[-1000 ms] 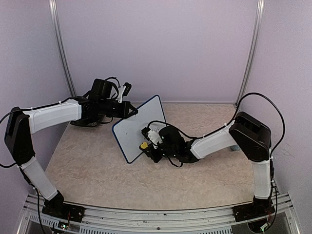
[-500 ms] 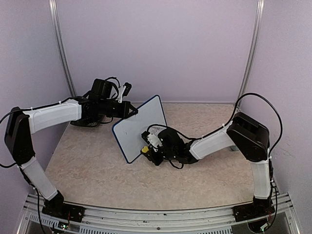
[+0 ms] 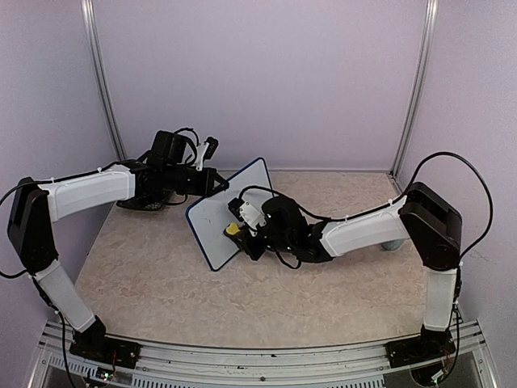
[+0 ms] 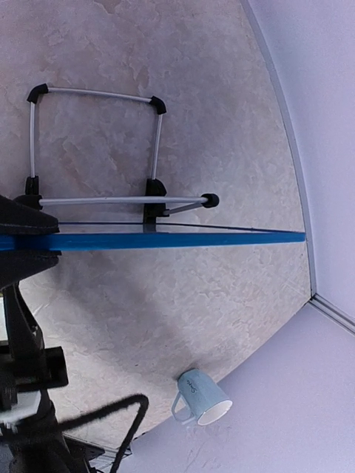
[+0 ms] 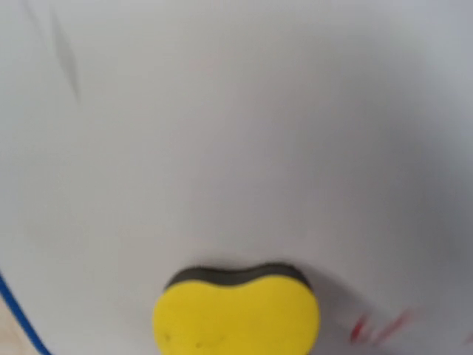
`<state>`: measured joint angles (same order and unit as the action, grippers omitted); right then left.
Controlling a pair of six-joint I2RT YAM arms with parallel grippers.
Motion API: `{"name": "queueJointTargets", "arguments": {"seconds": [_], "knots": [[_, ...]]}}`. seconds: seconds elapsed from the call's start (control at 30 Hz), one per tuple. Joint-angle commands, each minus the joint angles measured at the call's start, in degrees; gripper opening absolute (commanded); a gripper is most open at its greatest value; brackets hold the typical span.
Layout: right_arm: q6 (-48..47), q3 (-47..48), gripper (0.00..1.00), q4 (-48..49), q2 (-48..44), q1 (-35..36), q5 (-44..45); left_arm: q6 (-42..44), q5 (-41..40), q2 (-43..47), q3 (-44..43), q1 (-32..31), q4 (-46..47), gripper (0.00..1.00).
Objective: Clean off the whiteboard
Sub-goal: Erase the whiteboard at the center of the board.
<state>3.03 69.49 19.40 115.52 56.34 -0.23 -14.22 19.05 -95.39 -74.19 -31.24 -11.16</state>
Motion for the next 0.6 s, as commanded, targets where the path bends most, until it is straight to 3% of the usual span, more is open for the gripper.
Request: {"name": "queueJointTargets", "arguments": {"seconds": [0.0, 0.57], "knots": [[-0.9, -0.8, 0.00, 5.0, -3.5, 0.9, 1.0, -1.1, 3.3, -1.4, 0.8, -1.5, -6.5, 0.00], [0.7, -2.6, 0.00, 2.6, 6.9, 3.1, 0.0, -1.1, 3.2, -1.2, 0.8, -1.6, -6.5, 0.00]]}}
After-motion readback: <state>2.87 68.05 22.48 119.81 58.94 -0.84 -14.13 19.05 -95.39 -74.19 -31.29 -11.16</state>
